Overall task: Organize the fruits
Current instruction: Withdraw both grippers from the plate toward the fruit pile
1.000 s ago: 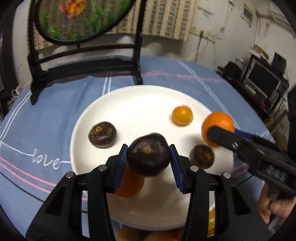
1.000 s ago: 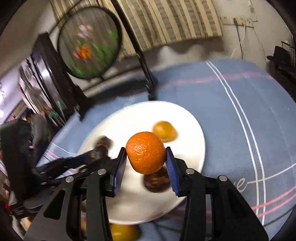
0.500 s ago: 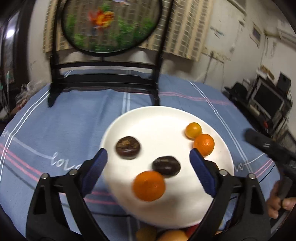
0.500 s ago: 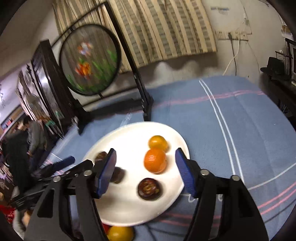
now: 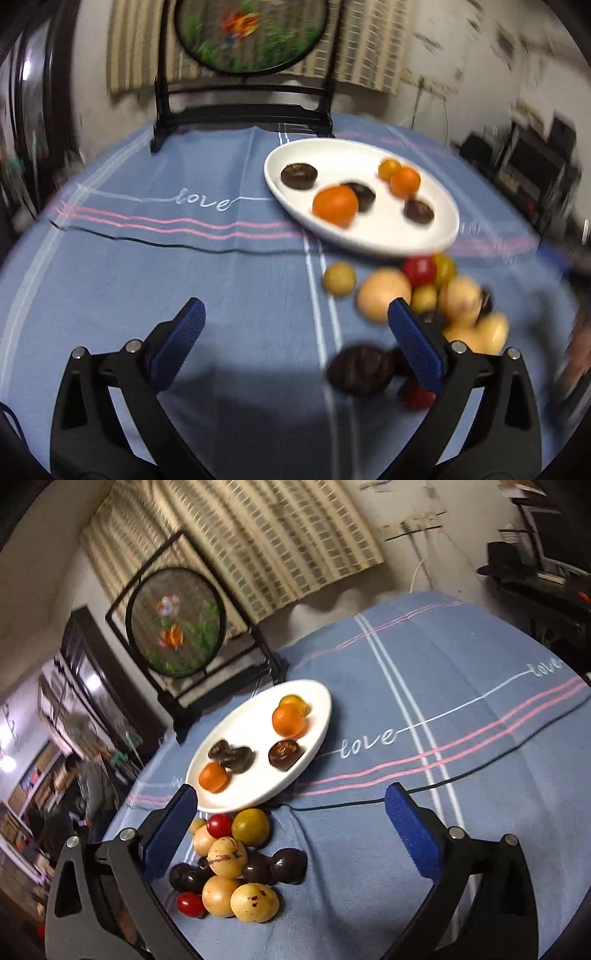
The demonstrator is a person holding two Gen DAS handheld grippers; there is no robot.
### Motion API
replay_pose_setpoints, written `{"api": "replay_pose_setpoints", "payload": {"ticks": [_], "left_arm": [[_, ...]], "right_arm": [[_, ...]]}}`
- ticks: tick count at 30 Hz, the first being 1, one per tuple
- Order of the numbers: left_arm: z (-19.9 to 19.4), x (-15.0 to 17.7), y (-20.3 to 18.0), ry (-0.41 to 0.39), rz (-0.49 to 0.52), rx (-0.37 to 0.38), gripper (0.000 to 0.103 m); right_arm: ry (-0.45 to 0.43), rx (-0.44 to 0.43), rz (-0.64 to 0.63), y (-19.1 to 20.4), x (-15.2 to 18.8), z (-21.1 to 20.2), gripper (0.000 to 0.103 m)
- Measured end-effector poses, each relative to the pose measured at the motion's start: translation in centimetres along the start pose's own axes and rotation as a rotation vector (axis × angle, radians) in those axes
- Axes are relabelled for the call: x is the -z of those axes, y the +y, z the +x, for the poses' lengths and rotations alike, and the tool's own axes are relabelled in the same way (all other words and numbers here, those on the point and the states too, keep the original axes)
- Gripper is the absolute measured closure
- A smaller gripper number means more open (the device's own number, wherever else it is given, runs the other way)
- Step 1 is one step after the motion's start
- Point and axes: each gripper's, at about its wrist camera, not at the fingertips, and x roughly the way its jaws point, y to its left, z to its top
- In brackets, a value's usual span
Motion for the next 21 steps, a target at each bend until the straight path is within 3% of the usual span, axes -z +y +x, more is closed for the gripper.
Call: {"api": "replay_pose_setpoints", "payload": {"ticks": [3,6,9,13,17,18,20,21], "left_arm": [[-0.6,1.4,-0.3,0.022,0.055,-0.066,0.002],[-0.5,1.2,0.8,0.04,0.007,-0.034,0.002],[-0.2,1.4,-0.4,0.061,0.07,0.029,0.002],[0.5,1.6,-2.2,0.099,0.161,0.02,0.002],[2.5,1.5,-0.8,0.187,0.099,0.014,0.002],[2.8,1.4,-0.5,0.183,0.103,-0.039,0.002],[2.7,1.1,0.1,0.121,0.141,-0.268,0.002],[2.5,0.8,0.5,0.098,0.144,-0.335,0.002]], "right_arm": [[0.0,0.008,0.03,-0.7,-0.3,0.1,0.001],[0.028,0.006,0.072,-1.6,-0.2,0.5,0.001],[0.053,-0.016,0.106,-1.9,0.0,0.6,0.001],[0.04,-0.024,0.101,-1.7,-0.1,0.1,0.001],[0.046,-0.024,0.109,-1.8,0.0,0.3,0.001],[0.048,-0.024,0.111,-1.9,-0.1,0.4,0.001],[0.052,-0.025,0.113,-1.9,0.0,0.4,0.001],[0.05,-0.025,0.115,-1.9,0.0,0.4,0.001]]}}
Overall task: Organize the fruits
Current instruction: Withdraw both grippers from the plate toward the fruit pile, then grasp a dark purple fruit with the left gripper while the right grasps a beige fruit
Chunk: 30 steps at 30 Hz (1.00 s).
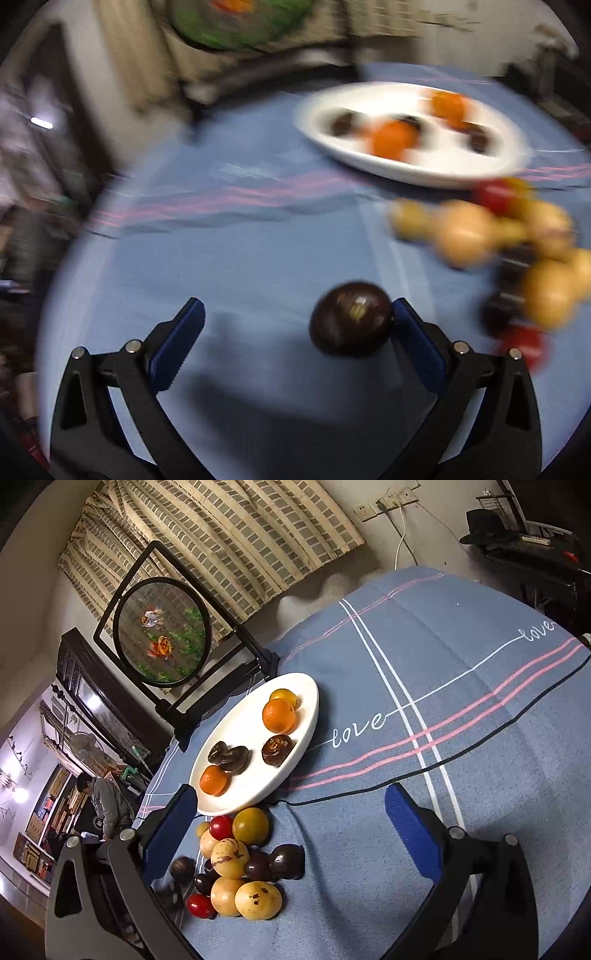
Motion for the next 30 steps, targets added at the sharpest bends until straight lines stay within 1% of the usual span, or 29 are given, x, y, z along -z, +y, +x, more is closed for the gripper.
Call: {"api": "replay_pose_setpoints", "payload": {"ticks": [1,2,3,4,5,6,7,9,10,12,14,16,18,20,21,22,23,25,28,30], "left_arm": [[-0.1,0.0,0.6,-0.009,-0.02,0.001,0.002],[0.0,0.1,0.9,-0.002,-0.036,0.071,0.002],[0.1,0.2,0.7,0.015,-0.031,0.152,0.002],[0.3,0.2,0.2,0.028,-0.011,0.186,0.002],[0.4,0.2,-0.3,0.039,0.015,0.192,0.002],[0.2,0.2,-0.3,0.033,0.022,0.186,0.002],[0.2,0.3,-0.2,0.036,0.016,0.198,0.002],[0.7,0.6,0.6,0.067,-0.033,0.253,0.002],[1.2,0.7,1.4,0.094,-0.082,0.303,0.002],[1.3,0.7,1.8,0.091,-0.1,0.316,0.002],[1.3,1.0,1.2,0.094,-0.075,0.289,0.002],[1.3,1.1,1.5,0.096,-0.082,0.296,0.002],[1.5,0.9,1.2,0.094,-0.082,0.294,0.002],[1.2,0.8,1.6,0.072,-0.105,0.302,0.009],[1.2,0.6,1.7,0.058,-0.116,0.302,0.028],[0.9,0.6,1.9,0.044,-0.13,0.29,0.054],[0.9,0.6,2.1,0.042,-0.143,0.295,0.061],[1.1,0.4,2.2,0.045,-0.151,0.299,0.061],[1.1,0.3,1.7,0.046,-0.131,0.282,0.061],[1.0,0.4,1.6,0.048,-0.125,0.279,0.06]], "right_arm": [[-0.001,-0.004,0.001,0.0,0.0,0.0,0.001],[0.005,-0.022,-0.002,0.1,0.1,0.0,0.001],[0.013,-0.047,-0.009,0.3,0.2,0.1,0.001],[0.015,-0.064,-0.02,0.6,0.3,0.1,0.001],[0.015,-0.073,-0.036,0.9,0.4,0.1,0.001],[0.017,-0.08,-0.075,1.6,0.7,0.2,0.001],[0.022,-0.082,-0.109,2.2,1.0,0.4,0.001],[0.033,-0.082,-0.158,3.0,1.3,0.6,0.001],[0.037,-0.079,-0.175,3.3,1.5,0.8,0.001],[0.049,-0.068,-0.187,3.5,1.6,1.1,0.001],[0.06,-0.063,-0.171,3.1,1.6,1.3,0.001],[0.069,-0.067,-0.164,3.0,1.7,1.5,0.001],[0.078,-0.082,-0.185,3.5,1.9,1.5,0.001],[0.087,-0.083,-0.231,4.3,2.3,1.6,0.001],[0.089,-0.073,-0.253,4.6,2.5,1.7,0.001],[0.091,-0.066,-0.264,4.8,2.6,1.8,0.001],[0.097,-0.052,-0.276,4.9,2.7,2.0,0.001],[0.113,-0.031,-0.277,4.8,2.8,2.4,0.001],[0.125,-0.035,-0.273,4.7,2.9,2.8,0.001],[0.129,-0.039,-0.301,5.2,3.2,2.9,0.001]]}}
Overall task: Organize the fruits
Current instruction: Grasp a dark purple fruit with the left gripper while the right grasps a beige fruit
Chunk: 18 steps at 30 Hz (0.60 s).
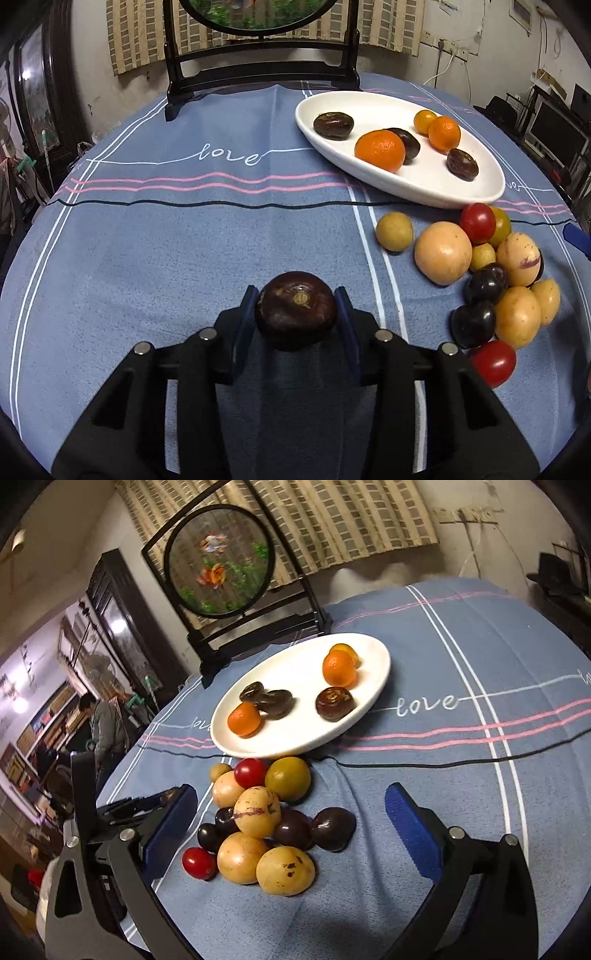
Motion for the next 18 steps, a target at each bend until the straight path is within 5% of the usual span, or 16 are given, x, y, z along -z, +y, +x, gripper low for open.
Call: {"api": "replay_pose_setpoints", "payload": {"ticks": [6,10,18], "left_arm": [[0.1,-0.3,0.1,-0.003,-0.013,0.008,0.059],[0.2,-0.3,-0.2,-0.001,-0.001,-0.003,0.059],[0.2,-0.2,-0.1,-0.002,-0.01,0.006,0.059]], "right_arm": [[0.019,0.08,-0.224,3.5,1.3,1.1,0.004],[0.079,0.152,-0.352,5.5,2.8,3.2,0.029],[0.118,0.159,-0.362,5.9,2.6,5.1,0.047]]}}
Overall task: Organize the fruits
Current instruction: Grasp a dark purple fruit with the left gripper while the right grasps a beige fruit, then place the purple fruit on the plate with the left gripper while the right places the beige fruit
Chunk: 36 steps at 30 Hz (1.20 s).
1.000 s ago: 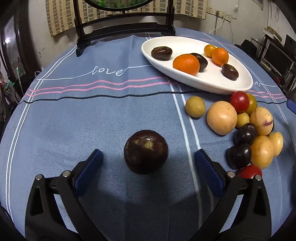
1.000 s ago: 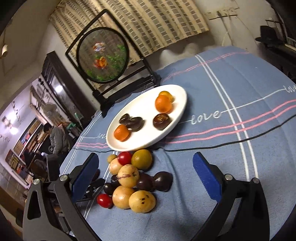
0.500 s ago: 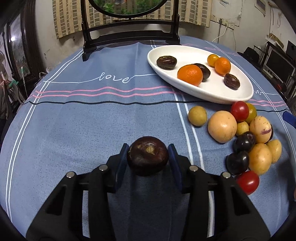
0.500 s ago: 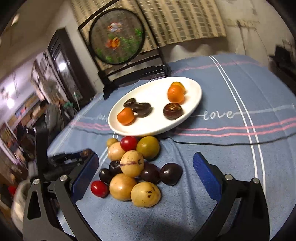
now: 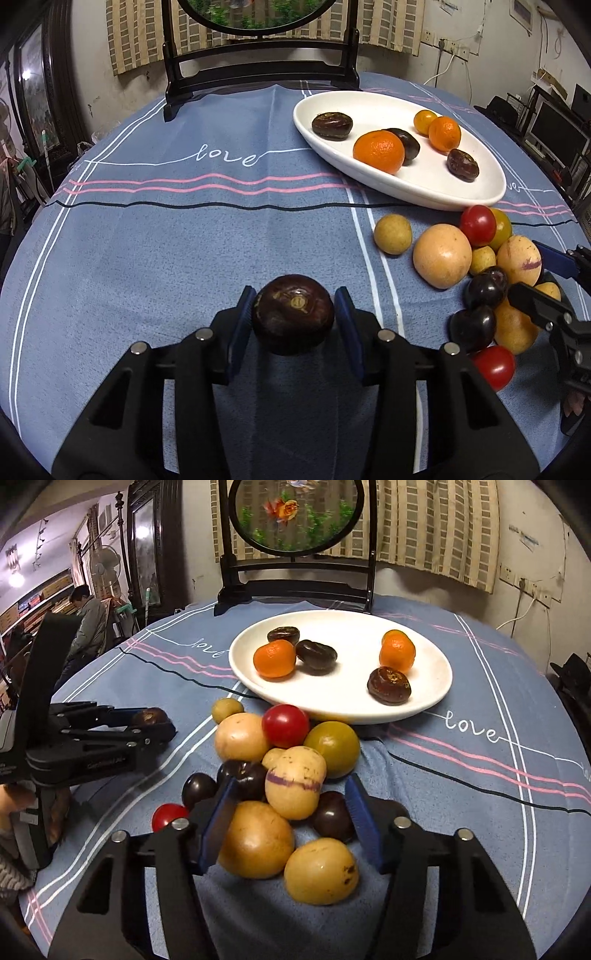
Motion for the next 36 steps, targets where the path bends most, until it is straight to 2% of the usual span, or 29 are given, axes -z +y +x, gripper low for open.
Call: {"api": "replay_pose_setpoints", "payload": {"ticks": [3,9,13,16,20,23,27,31,34,36], "left_arm": [[-0.5,0.2,0.5,-0.007,-0.028,0.048,0.059],[-0.3,0.3,0.3,-0.001,-0.018,0.037,0.061],[-0.4,0.3,0.4,-0.007,-0.021,0.046,0.062],[-1.1,0.4,0.1,-0.021,-0.023,0.13,0.062],[-2.7,0.5,-0.6,-0.103,0.007,0.109,0.062],[-3.9,0.2,-0.8,-0.163,0.014,0.093,0.062],[-4.7,-2.8,-2.5,-0.206,0.021,0.11,0.062],[-4.3,-8.1,-5.4,-0.237,0.04,0.116,0.062],[-2.2,-9.9,-7.2,-0.209,0.022,0.168,0.062],[-0.1,-9.9,-8.6,-0.162,0.03,0.215,0.062]], "right_arm": [[-0.014,-0.024,0.026,-0.5,-0.2,-0.1,0.067],[-0.026,-0.025,0.011,-0.3,-0.3,-0.3,0.069],[-0.078,-0.036,0.017,-0.4,-0.4,-1.5,0.069],[-0.093,-0.047,0.076,-1.7,-0.3,-1.9,0.069],[-0.101,-0.072,0.124,-2.6,-0.3,-2.3,0.069],[-0.154,-0.074,0.137,-2.8,-0.5,-3.6,0.069],[-0.216,-0.069,0.197,-4.4,-1.3,-5.1,0.069],[-0.248,-0.039,0.245,-6.9,-4.7,-5.3,0.069],[-0.225,-0.065,0.296,-8.4,-7.0,-3.2,0.069],[-0.214,-0.096,0.318,-8.6,-7.6,-1.3,0.069]]}}
